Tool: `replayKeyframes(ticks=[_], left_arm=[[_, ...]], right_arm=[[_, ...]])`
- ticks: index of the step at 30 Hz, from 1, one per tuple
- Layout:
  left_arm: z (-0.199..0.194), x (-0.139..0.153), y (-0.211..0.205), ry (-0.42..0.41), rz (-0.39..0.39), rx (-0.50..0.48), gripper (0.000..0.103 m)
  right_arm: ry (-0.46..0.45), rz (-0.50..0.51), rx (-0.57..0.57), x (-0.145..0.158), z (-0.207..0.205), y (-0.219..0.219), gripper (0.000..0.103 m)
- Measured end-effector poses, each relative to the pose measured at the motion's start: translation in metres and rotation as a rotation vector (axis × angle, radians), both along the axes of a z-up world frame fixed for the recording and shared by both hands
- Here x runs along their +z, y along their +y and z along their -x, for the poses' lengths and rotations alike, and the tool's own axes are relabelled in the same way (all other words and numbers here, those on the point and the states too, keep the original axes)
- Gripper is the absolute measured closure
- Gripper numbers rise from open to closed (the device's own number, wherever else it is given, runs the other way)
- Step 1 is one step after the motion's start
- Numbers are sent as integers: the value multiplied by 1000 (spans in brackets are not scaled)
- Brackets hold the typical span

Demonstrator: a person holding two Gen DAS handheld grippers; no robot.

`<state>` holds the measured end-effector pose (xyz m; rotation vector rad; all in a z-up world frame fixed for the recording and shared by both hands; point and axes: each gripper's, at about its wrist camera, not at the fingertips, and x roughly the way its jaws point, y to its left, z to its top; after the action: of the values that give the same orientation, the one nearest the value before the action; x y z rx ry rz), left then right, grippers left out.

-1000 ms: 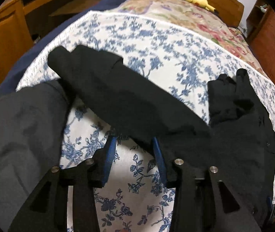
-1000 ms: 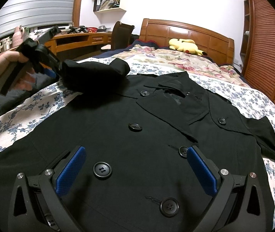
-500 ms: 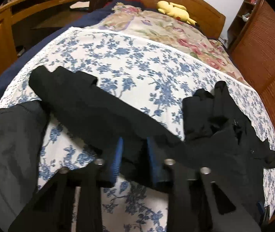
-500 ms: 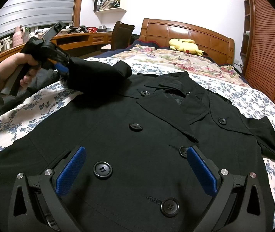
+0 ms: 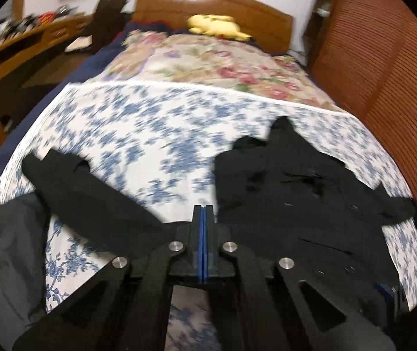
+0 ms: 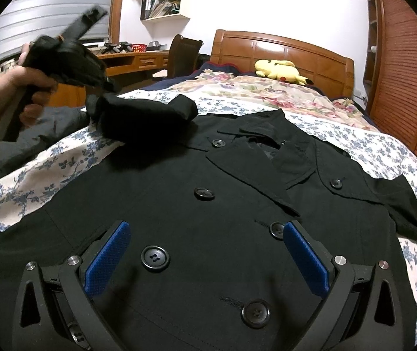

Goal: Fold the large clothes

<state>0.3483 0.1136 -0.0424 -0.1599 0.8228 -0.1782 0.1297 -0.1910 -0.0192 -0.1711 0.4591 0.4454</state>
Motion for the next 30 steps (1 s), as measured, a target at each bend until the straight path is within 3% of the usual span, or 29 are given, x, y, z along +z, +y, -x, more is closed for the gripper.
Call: replayKeyframes(ticks=[5,9,12,15,17,22,25,27,29,30], left_arm=[[29,34,-11,-36,23,-20,102],[55,40,-1,-54,2,-9,82],[80,38,17,-75,-26,17,76],[103,32,43,-71,-55,59,75],[116,29,60,-73,-77,79,75],[149,25,91,-98,-156,127,74],[159,23,99,-107,-184,140,74],[167,23,102,-123,-204,150,74],[173,24,103,-139,-209,155,74],[177,24,102,-148,-211,158,73]], right_arm=[[44,-31,54,11,-2,-3,0],[43,-34,140,35,-9,6,0],[25,-26,256,60,-21,35,0],[15,-18,389,83,-39,81,7],[23,10,435,92,-57,116,20],[53,135,515,88,-91,194,39],[73,266,488,74,-107,232,62],[67,337,461,66,-117,251,72],[68,372,441,65,-124,259,95],[65,376,432,66,-123,257,97]])
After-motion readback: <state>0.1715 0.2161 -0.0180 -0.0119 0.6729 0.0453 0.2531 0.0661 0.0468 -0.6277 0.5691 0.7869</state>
